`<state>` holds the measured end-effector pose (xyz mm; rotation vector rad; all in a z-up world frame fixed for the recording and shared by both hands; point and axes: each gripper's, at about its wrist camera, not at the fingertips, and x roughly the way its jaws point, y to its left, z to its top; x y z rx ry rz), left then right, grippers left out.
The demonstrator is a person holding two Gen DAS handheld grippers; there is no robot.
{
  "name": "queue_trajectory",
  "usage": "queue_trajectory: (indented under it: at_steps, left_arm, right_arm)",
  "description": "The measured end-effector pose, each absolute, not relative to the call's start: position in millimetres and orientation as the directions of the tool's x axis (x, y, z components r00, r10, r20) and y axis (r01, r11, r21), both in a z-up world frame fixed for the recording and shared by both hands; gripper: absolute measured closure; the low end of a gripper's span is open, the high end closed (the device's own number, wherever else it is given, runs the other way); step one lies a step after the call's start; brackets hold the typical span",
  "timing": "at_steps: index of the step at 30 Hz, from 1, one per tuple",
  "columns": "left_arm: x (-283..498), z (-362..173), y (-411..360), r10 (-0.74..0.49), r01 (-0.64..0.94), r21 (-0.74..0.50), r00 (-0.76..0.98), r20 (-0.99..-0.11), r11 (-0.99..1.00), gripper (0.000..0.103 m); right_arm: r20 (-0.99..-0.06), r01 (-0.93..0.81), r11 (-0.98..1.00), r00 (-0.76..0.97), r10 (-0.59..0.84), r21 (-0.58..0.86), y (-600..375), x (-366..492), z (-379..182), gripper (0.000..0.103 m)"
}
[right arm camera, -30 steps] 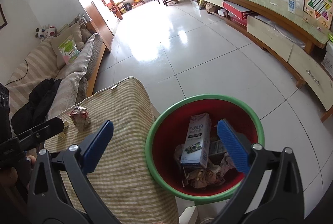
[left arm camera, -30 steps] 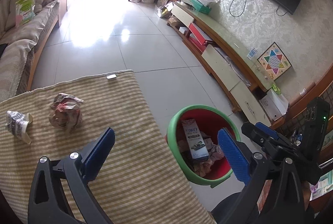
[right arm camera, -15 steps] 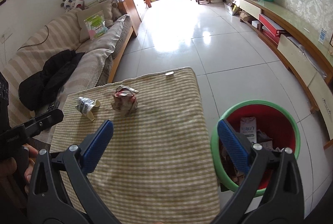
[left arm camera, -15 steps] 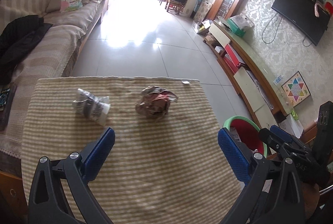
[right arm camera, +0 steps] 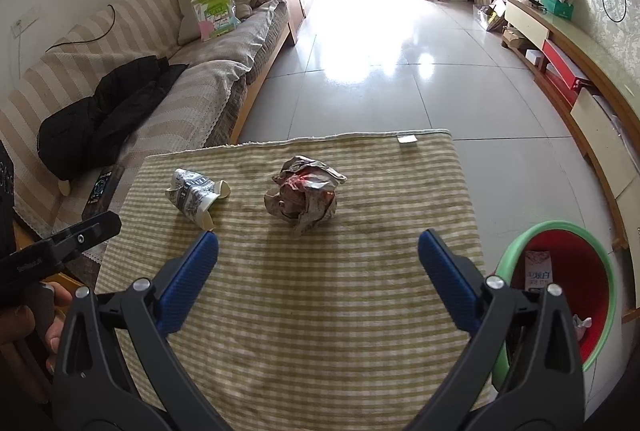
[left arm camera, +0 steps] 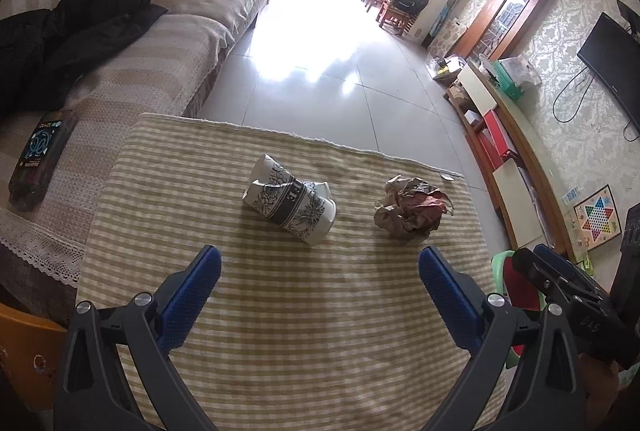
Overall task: Collect trash
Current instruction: 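Move both open tools back over the paper cup and brown paper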
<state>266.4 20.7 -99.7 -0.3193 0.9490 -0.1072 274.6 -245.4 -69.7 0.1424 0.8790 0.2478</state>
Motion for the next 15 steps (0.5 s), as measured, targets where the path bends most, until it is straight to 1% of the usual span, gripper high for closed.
queue_trajectory:
  at_steps: [5, 11, 15]
  left_arm:
    - [290, -121, 20, -0.238, -0.094, -0.343, 0.550, -0.800, 0.935, 0.008]
    - [322, -150, 25, -0.250, -0.230, -0.418, 0.523, -0.815, 0.879, 0.008]
    - [342, -168, 27, -0.202, -0.314, -0.392, 0.497, -0.844, 0.865, 0.009]
  right_arm:
    - [-0.760, -0.155, 0.965, 0.594, 0.264, 0.213, -236, 300, -86, 0.005]
    - [-0.785, -0.155, 0.966, 0.563, 0.260, 0.208, -226, 333, -108, 0.005]
    - [-0.801, -0.157, 0.967, 0.543, 0.254, 0.200, -219, 350, -122, 0.005]
